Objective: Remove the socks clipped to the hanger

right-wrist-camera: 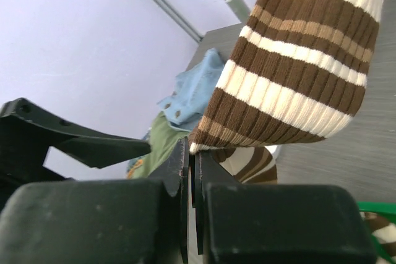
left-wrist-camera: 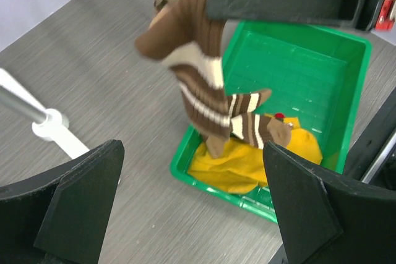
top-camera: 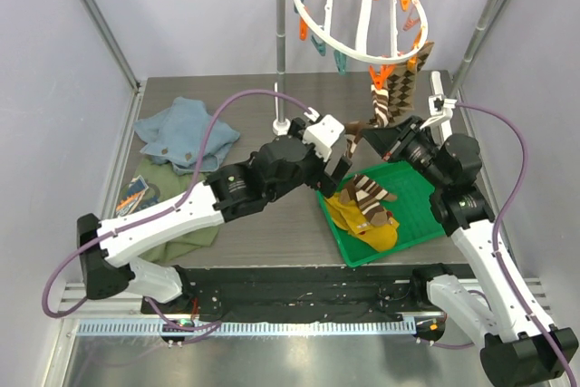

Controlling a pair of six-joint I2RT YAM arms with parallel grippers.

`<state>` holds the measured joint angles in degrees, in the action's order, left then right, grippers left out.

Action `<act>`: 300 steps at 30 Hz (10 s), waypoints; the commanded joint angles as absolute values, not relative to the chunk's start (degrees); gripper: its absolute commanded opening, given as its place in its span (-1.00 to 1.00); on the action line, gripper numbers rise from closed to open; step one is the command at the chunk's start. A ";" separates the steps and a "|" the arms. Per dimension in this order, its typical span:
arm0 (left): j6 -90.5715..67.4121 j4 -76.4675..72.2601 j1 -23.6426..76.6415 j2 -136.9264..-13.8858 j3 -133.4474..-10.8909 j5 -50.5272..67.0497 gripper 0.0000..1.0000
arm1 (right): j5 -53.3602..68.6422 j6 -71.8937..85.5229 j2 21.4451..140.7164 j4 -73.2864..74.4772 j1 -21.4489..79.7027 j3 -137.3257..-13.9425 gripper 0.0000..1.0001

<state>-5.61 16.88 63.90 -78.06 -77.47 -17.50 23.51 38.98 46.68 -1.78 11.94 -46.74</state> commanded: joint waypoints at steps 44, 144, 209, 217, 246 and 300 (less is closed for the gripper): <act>-16.26 1.05 63.54 -88.24 -75.76 -9.32 -1.00 | -4.60 30.85 55.61 23.11 12.30 -78.56 0.29; -40.87 8.70 45.79 -73.65 -75.94 34.10 -0.99 | 46.67 80.94 92.19 -92.10 -1.50 -58.44 0.71; -43.77 6.15 43.07 -76.64 -72.07 36.04 -0.99 | 39.03 79.63 92.46 -95.63 2.99 -58.80 -0.98; -43.24 7.12 42.98 -76.03 -72.24 35.59 -1.00 | 39.20 79.90 91.85 -94.84 2.99 -57.75 -0.94; -44.12 11.16 41.40 -76.29 -77.34 38.58 -1.00 | 52.21 77.61 91.84 -95.62 0.70 -65.56 0.53; -30.60 8.71 47.10 -76.03 -73.04 15.66 -1.00 | 18.39 40.52 57.31 13.77 -1.85 -67.57 0.78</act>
